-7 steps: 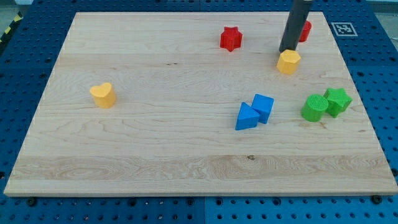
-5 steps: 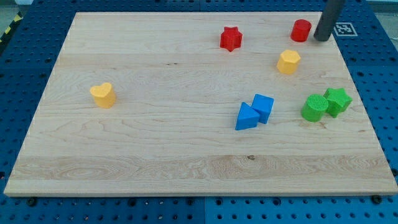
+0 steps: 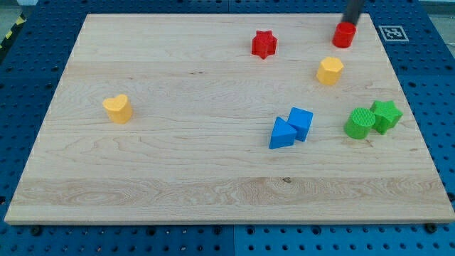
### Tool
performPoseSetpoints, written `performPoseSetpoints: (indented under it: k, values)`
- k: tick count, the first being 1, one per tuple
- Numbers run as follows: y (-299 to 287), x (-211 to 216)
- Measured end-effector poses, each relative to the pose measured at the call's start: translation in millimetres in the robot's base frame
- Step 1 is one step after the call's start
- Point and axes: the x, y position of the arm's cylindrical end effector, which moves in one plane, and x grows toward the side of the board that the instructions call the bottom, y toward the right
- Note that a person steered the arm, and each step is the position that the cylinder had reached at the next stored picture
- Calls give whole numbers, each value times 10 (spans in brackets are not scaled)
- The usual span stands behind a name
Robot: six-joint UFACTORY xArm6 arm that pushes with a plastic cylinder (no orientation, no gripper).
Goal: Move the red circle slightly left
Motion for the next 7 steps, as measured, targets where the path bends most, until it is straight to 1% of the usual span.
performPoseSetpoints:
  k: [1, 2, 3, 4, 5, 6, 7]
  values:
    - [509, 34]
    - [423, 196]
    - [-101, 451]
    - [-770, 812]
    - [-1010, 863]
    - [-685, 688]
    - [-525, 488]
